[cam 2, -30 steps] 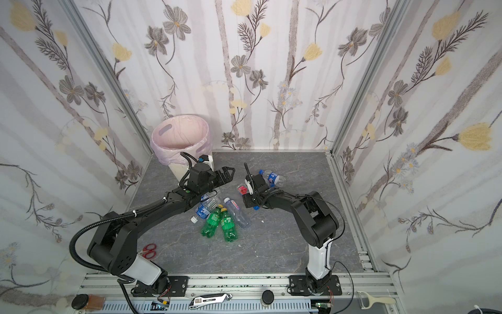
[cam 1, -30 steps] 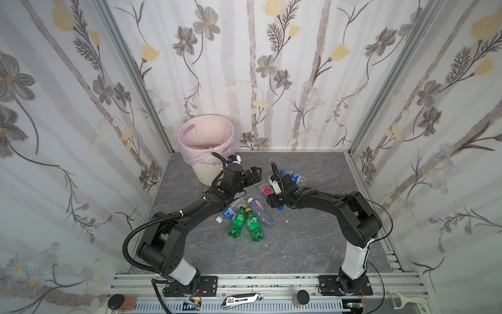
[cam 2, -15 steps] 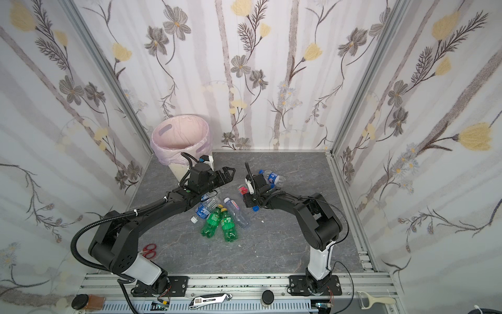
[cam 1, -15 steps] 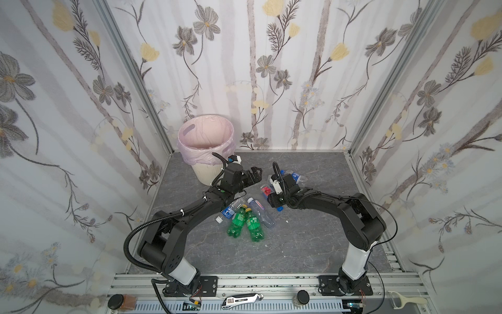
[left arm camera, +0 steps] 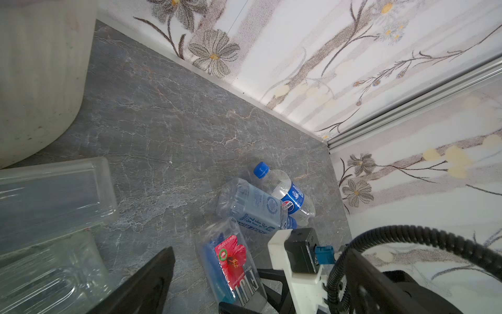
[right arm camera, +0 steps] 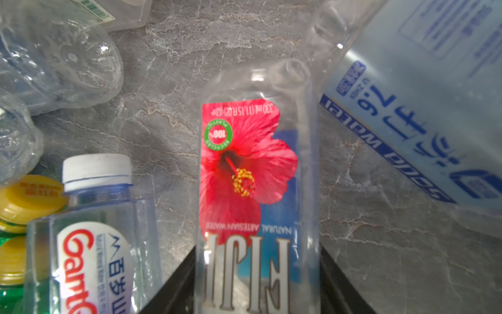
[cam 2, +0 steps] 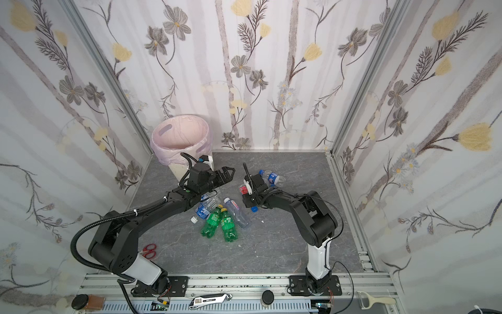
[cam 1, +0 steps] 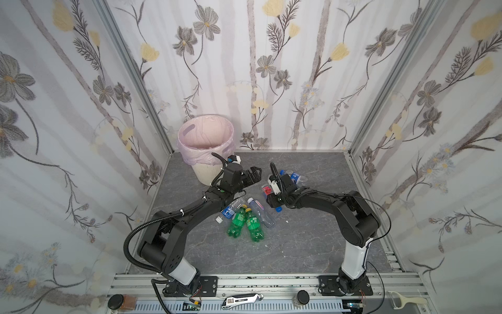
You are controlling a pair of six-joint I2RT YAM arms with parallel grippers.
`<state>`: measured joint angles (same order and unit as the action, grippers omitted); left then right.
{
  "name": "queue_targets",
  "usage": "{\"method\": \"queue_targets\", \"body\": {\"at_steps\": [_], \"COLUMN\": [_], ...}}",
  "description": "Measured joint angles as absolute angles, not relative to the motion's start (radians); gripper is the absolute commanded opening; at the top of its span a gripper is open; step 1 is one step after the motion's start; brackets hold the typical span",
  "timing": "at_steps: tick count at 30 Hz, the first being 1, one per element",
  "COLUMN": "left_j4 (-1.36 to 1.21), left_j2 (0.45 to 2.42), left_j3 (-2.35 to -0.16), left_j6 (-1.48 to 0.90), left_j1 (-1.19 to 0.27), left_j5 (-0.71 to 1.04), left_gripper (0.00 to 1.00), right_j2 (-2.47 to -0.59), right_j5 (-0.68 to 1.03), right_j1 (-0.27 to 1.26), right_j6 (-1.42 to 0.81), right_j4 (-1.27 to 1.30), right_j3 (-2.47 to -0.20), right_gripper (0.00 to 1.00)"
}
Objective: Throw the plastic bottles in the bin
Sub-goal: 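Lower the right gripper onto the Fiji bottle and close it, then lift the Fiji bottle with the right gripper toward the left gripper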
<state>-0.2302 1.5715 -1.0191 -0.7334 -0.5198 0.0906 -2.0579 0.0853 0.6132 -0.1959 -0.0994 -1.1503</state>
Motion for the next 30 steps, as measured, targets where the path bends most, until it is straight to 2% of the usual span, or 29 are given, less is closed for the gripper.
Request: {"method": "queue_targets", "body": {"at_steps": [21,30], "left_j4": [-0.23,-0.236], "left_j2": [1.663,1.705], "left_j3": [-1.056,-1.071], "left_j6": [-0.786,-0.79], "left_j1": [-0.524,-0.565], "left_j5": [0.204,0.274], "left_gripper": [0.91,0.87], "right_j2": [-1.755,-1.703], "right_j5": [0.136,0.159], "right_j1": [0.615,0.615], "right_j6": [-0.188,-0.188], "right_j4": [0.109,0.192], "right_j3": [-0.929,-0.885], "right_gripper": [0.53,0.53]}}
